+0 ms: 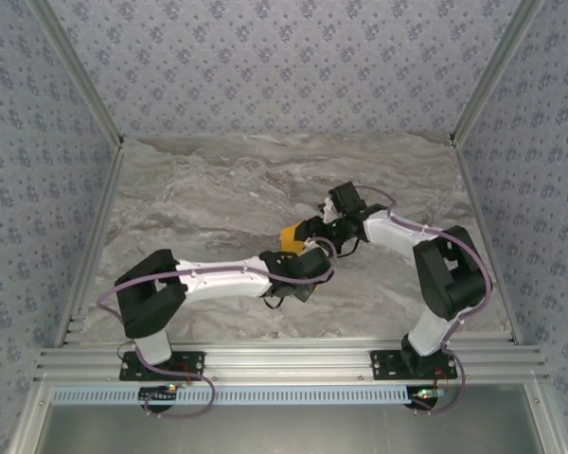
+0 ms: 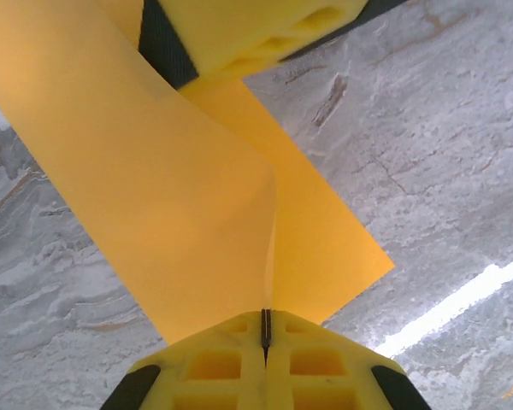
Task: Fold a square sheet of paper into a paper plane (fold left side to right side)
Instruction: Fold the triangle a second time at the center of the table.
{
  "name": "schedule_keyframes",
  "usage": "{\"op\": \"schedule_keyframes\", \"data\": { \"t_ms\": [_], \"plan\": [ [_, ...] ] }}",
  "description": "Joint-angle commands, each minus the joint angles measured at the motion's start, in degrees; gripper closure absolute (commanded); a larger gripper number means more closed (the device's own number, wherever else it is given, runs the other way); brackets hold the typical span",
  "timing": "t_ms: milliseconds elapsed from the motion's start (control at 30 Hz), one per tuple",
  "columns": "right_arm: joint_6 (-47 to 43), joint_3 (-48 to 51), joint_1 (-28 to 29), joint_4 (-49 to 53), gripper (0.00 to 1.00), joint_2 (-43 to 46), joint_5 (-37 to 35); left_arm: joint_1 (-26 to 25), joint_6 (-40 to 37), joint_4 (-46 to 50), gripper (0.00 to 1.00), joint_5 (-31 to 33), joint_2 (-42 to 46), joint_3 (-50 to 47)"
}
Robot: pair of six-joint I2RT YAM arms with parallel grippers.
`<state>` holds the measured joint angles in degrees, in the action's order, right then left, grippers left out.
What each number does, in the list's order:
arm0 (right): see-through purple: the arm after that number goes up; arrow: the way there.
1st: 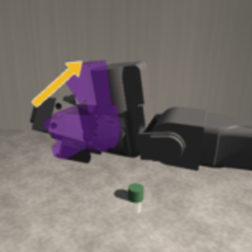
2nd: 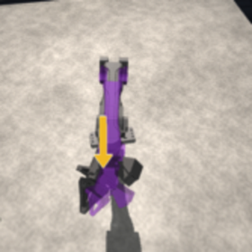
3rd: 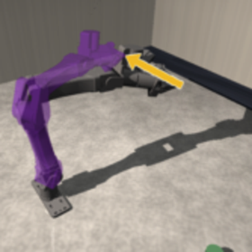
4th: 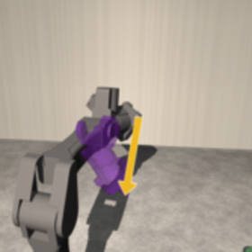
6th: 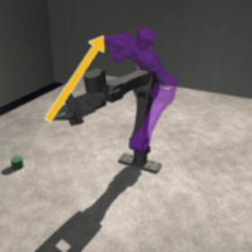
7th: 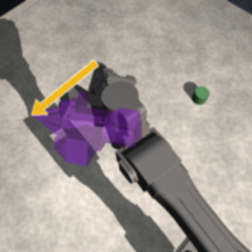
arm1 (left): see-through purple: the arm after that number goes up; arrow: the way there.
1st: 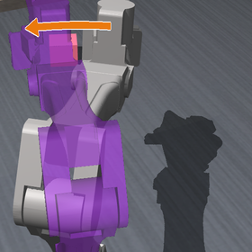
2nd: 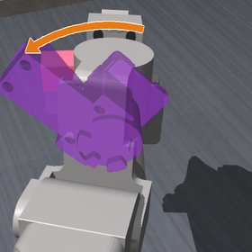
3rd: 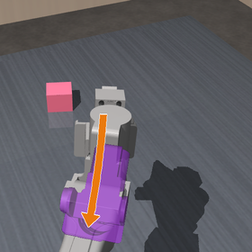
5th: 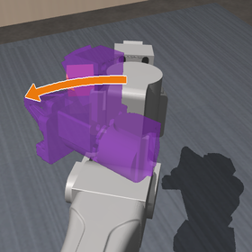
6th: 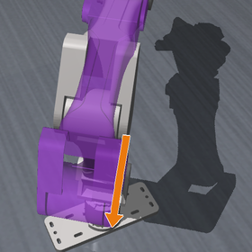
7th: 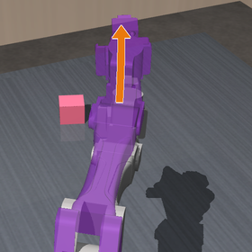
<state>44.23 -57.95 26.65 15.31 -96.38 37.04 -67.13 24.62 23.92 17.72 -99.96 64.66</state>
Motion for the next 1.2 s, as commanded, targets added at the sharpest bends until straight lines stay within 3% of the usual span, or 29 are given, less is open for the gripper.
{"op": "schedule_keyframes", "data": {
  "t_ms": [0, 167, 300, 367, 600, 700, 1167],
  "plan": [
    [-0.5, 1.4, -1.0, -5.2, 0.32, 4.8, -0.4, 2.3, 1.3, -4.3, 1.0, -8.8, 3.3, -2.3],
    [-0.2, 5.4, -2.9, -8.1, 0.2, 11.4, -3.7, 7.1, 3.4, -10.2, 1.0, -18.0, 6.2, -6.9],
    [-1.4, 9.2, -4.8, -7.3, 0.2, 16.2, -5.1, 10.8, 4.7, -13.6, 1.0, -24.2, 7.6, -10.0],
    [-2.9, 11.0, -5.0, -5.9, 0.27, 18.0, -5.2, 12.9, 5.0, -15.1, 1.0, -27.4, 8.0, -11.2],
    [-4.4, 17.0, -2.1, -3.6, 0.72, 19.1, -4.7, 17.9, 3.4, -15.2, 1.0, -33.3, 7.9, -12.8],
    [-4.3, 18.0, 0.5, -2.5, 0.86, 17.7, -6.6, 19.1, 2.2, -14.4, 1.0, -34.8, 7.2, -12.4],
    [-5.1, 15.5, 6.3, 3.2, 0.89, 7.2, -12.4, 19.7, -0.5, -11.0, 1.0, -33.0, 3.5, -10.3]
  ]
}}
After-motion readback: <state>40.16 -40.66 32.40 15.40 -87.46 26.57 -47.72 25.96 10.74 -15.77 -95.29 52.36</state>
